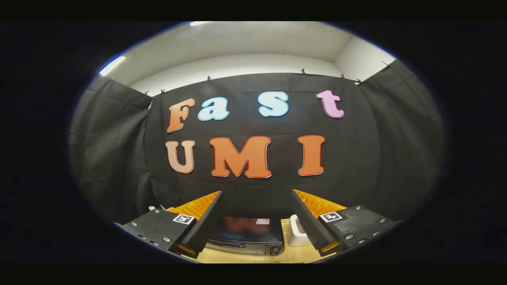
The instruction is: Open the toaster oven, put the food inside, and close the toaster oven door.
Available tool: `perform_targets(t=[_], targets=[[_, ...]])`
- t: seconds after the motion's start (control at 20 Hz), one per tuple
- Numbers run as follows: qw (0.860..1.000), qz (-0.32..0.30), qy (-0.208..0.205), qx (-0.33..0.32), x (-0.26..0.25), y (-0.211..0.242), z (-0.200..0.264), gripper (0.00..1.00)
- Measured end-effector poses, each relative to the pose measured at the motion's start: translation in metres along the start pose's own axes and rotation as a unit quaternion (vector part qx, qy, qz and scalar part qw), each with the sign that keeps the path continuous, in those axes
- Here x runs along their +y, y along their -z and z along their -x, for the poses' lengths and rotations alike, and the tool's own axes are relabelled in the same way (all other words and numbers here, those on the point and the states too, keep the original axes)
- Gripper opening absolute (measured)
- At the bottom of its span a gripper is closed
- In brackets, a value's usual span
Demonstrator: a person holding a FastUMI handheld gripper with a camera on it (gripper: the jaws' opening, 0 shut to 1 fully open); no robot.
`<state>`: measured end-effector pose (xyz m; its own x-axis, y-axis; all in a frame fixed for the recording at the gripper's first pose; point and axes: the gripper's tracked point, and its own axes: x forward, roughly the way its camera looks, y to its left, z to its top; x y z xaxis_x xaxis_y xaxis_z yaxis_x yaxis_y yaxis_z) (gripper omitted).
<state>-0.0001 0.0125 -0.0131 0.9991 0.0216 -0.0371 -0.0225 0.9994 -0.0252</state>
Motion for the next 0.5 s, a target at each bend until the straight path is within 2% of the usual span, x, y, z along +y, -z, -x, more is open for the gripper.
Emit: perform_targets(t=[0.5], targets=[[0.999,0.000,-0.032,0.044,0.033,0.045,-0.013,0.99]])
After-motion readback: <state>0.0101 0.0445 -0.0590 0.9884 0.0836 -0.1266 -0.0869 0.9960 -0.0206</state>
